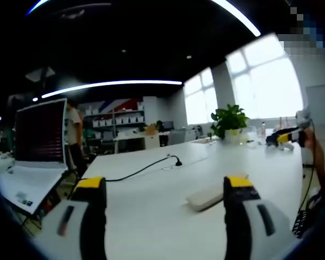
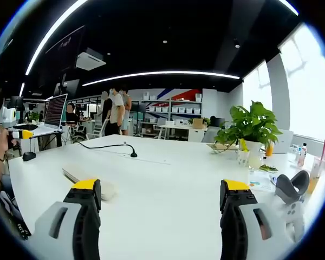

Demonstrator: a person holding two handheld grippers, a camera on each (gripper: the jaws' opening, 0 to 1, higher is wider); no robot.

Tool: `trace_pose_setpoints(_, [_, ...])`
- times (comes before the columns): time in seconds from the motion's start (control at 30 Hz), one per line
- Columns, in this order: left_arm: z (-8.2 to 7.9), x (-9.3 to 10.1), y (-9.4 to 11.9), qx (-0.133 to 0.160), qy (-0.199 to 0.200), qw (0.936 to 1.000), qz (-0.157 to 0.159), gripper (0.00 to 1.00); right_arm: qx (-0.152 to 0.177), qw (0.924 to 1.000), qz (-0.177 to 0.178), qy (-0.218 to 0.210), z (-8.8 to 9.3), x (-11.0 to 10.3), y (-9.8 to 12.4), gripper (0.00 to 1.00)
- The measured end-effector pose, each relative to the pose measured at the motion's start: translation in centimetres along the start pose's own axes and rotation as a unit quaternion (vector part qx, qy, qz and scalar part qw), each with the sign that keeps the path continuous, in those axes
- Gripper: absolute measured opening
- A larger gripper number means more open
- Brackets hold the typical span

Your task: Arrange the utensils inside the cutlery case until each visible utensil rests in its matching compartment.

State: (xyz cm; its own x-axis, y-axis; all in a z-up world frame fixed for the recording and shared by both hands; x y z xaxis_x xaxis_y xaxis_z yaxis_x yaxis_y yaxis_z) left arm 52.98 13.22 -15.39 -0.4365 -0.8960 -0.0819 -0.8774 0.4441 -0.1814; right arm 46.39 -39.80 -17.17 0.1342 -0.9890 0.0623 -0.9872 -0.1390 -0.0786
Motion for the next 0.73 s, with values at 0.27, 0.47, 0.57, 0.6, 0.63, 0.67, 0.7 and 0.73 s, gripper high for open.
trace_pose_setpoints(0.27, [0.29,0.16,-0.16,-0.005,-0.001,1.0,0.001,0.95,-0.002,1.0,-0.002,-0.001,0.03,-0.1,0.04,0.94])
trace_pose_setpoints(0.47, [0.23,0.12,-0.11,-0.004,0.002,1.0,0.002,0.95,0.001,1.0,-0.006,0.003,-0.22,-0.33,0.15,0.94])
trace_pose_setpoints(0.57, [0.29,0.2,-0.12,-0.005,0.004,1.0,0.003,0.95,0.003,1.0,-0.007,0.003,-0.29,-0.39,0.19,0.94])
trace_pose_setpoints(0.6, [0.31,0.23,-0.13,-0.006,0.004,1.0,0.004,0.95,0.003,1.0,-0.006,0.005,-0.29,-0.37,0.19,0.94])
trace_pose_setpoints(0.63, [0.31,0.24,-0.13,-0.006,0.004,1.0,0.003,0.95,0.002,1.0,-0.006,0.005,-0.27,-0.34,0.19,0.94])
trace_pose_setpoints(0.67, [0.3,0.26,-0.12,-0.007,0.003,1.0,0.003,0.95,0.001,1.0,-0.006,0.004,-0.24,-0.33,0.19,0.94])
trace_pose_setpoints(0.7, [0.28,0.28,-0.11,-0.006,0.003,1.0,0.003,0.95,0.0,1.0,-0.007,0.003,-0.2,-0.31,0.18,0.94])
trace_pose_setpoints(0.73, [0.26,0.32,-0.1,-0.006,0.003,1.0,0.003,0.95,0.0,1.0,-0.007,0.002,-0.17,-0.3,0.17,0.94])
Point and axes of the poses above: the point that each gripper's makers call its tool centre point, and the gripper's own axes: y roughly backward along the fingers, x roughly to its right, z roughly out of its underside, the point moved 8 cm from there along y, roughly backward along the fingers, and after that the axes turned 11 degrees about x, right-handed, at the moved point
